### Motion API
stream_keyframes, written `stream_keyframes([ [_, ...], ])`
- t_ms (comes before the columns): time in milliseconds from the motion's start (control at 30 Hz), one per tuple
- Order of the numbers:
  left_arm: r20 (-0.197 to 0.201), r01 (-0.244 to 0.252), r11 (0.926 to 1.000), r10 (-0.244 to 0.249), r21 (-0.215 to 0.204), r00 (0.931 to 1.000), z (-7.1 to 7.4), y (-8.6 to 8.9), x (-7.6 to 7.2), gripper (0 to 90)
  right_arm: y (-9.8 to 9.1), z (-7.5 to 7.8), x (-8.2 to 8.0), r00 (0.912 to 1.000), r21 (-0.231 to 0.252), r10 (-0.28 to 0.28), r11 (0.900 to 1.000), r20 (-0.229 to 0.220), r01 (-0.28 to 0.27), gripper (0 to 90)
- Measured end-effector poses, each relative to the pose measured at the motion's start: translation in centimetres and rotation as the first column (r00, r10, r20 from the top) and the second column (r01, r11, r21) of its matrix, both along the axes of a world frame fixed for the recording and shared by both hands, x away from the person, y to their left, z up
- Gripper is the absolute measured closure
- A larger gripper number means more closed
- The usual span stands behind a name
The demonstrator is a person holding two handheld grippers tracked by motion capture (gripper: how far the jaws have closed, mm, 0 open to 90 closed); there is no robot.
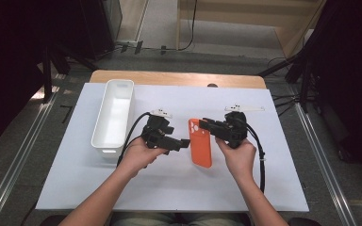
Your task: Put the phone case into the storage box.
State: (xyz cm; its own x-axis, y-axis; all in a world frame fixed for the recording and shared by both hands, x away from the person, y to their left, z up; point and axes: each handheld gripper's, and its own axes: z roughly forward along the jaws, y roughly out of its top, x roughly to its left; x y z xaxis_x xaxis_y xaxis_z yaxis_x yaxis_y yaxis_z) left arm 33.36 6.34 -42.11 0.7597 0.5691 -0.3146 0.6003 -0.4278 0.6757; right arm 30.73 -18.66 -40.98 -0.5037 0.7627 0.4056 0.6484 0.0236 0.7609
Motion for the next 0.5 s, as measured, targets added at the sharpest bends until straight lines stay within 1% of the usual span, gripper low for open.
stream_keyframes([
  [100, 0.005, -0.004, 1.0, 0.004, -0.002, 1.0, 0.0, 0.0, 0.0, 12.8, 0.3, 0.0, -0.3, 0.9998, -0.011, 0.002, 0.9999, 0.017, -0.001, 74.9],
  [167, 0.007, -0.003, 1.0, 0.003, 0.003, 1.0, 0.1, 0.1, 0.0, 12.9, 0.5, 0.0, -0.5, 0.9998, -0.008, -0.001, 1.0, 0.021, 0.001, 74.9],
  [200, 0.009, -0.002, 0.9999, 0.002, 0.012, 1.0, 0.2, 0.1, 0.0, 12.8, 0.6, 0.0, -0.6, 0.9996, -0.011, 0.002, 0.9999, 0.029, -0.002, 74.9],
  [233, 0.012, -0.002, 0.9999, 0.002, 0.012, 0.9999, 0.2, 0.1, 0.0, 12.8, 0.7, 0.0, -0.7, 0.9994, -0.014, 0.0, 0.9999, 0.035, 0.001, 74.9],
  [300, 0.015, -0.006, 1.0, 0.006, -0.006, 0.9999, 0.2, 0.1, 0.0, 12.9, 0.9, -0.1, -0.9, 0.9988, -0.017, -0.007, 0.9998, 0.049, 0.008, 74.9],
  [333, 0.019, -0.005, 1.0, 0.005, -0.003, 0.9998, 0.2, 0.1, 0.0, 12.8, 1.0, -0.1, -1.0, 0.9984, -0.015, -0.016, 0.9997, 0.053, 0.017, 74.9],
  [367, 0.021, -0.007, 0.9999, 0.007, -0.01, 0.9997, 0.2, 0.1, 0.0, 12.8, 1.0, -0.1, -1.1, 0.9981, -0.01, -0.02, 0.9997, 0.058, 0.021, 74.9],
  [433, 0.028, -0.002, 0.9999, 0.002, -0.012, 0.9996, 0.3, 0.1, 0.0, 12.8, 1.2, -0.1, -1.1, 0.9972, -0.012, -0.023, 0.9996, 0.071, 0.024, 74.9],
  [500, 0.027, -0.001, 0.9998, 0.001, -0.019, 0.9996, 0.4, 0.1, -0.1, 12.7, 1.4, -0.1, -1.3, 0.9973, -0.006, -0.025, 0.9997, 0.07, 0.025, 74.9],
])
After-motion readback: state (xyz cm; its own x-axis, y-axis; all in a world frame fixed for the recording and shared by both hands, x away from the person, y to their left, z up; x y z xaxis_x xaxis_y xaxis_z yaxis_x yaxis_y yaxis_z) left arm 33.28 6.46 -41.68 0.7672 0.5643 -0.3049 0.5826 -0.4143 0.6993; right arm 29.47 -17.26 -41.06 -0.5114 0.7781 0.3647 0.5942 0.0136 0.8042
